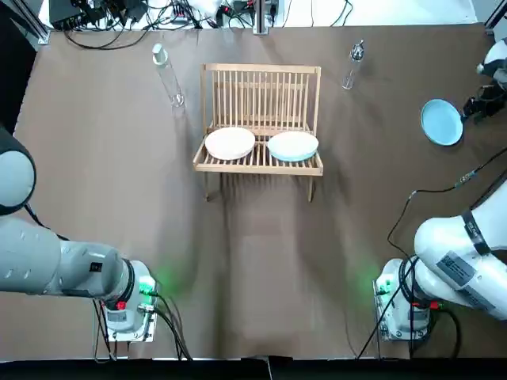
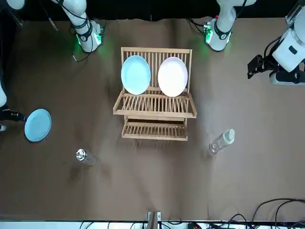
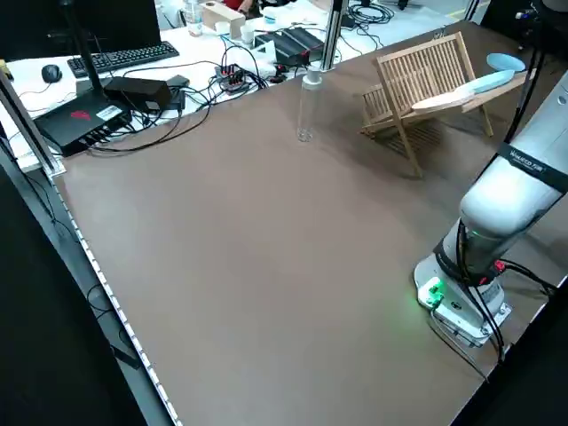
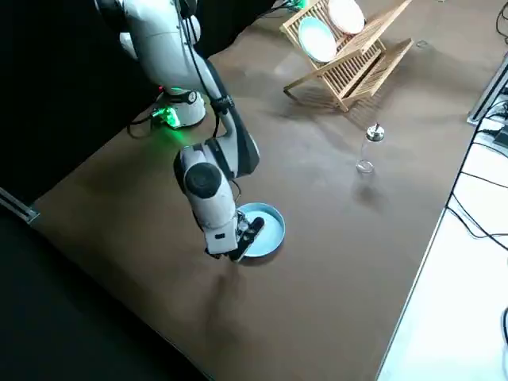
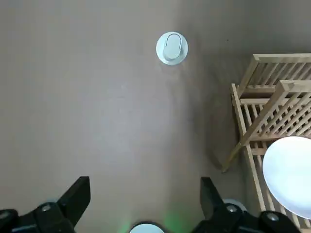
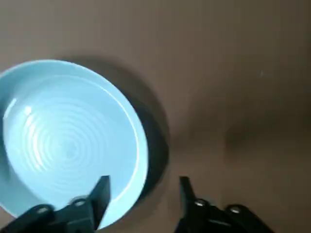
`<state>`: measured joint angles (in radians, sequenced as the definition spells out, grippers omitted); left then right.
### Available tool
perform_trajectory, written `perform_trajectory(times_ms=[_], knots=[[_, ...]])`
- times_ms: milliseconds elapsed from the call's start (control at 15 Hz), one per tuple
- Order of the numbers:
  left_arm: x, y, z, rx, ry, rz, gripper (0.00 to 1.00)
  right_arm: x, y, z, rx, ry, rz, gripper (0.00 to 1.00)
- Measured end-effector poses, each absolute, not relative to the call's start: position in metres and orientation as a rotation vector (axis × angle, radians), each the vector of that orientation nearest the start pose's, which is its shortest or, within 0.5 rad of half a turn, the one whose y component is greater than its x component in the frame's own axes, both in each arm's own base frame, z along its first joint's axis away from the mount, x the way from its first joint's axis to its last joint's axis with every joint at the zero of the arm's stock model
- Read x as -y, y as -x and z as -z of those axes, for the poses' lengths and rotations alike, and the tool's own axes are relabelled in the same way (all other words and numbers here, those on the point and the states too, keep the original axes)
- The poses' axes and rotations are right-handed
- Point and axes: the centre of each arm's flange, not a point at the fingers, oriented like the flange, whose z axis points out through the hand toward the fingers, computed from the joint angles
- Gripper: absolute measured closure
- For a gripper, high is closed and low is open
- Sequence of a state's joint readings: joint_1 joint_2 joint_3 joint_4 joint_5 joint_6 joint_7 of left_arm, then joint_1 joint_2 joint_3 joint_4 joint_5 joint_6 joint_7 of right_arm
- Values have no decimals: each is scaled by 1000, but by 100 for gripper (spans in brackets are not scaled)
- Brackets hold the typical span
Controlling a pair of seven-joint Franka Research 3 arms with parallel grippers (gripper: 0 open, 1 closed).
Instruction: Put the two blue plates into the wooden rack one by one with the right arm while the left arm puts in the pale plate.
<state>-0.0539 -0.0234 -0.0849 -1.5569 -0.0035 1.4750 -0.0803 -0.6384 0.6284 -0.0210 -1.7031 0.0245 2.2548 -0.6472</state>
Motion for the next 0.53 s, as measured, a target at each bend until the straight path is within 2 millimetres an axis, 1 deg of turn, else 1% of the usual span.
perform_trajectory(times_ms=[67, 133, 467, 533], knots=[[75, -532, -636, -91, 3134, -92, 0, 410, -525, -218, -58, 3078, -88, 38], [75, -532, -636, -90, 3134, -92, 0, 411, -524, -213, -73, 3068, -88, 38], [75, -533, -634, -89, 3134, -95, 0, 408, -524, -192, -154, 3006, -47, 47], [75, -533, -634, -89, 3134, -97, 0, 407, -524, -187, -164, 2997, -44, 50]])
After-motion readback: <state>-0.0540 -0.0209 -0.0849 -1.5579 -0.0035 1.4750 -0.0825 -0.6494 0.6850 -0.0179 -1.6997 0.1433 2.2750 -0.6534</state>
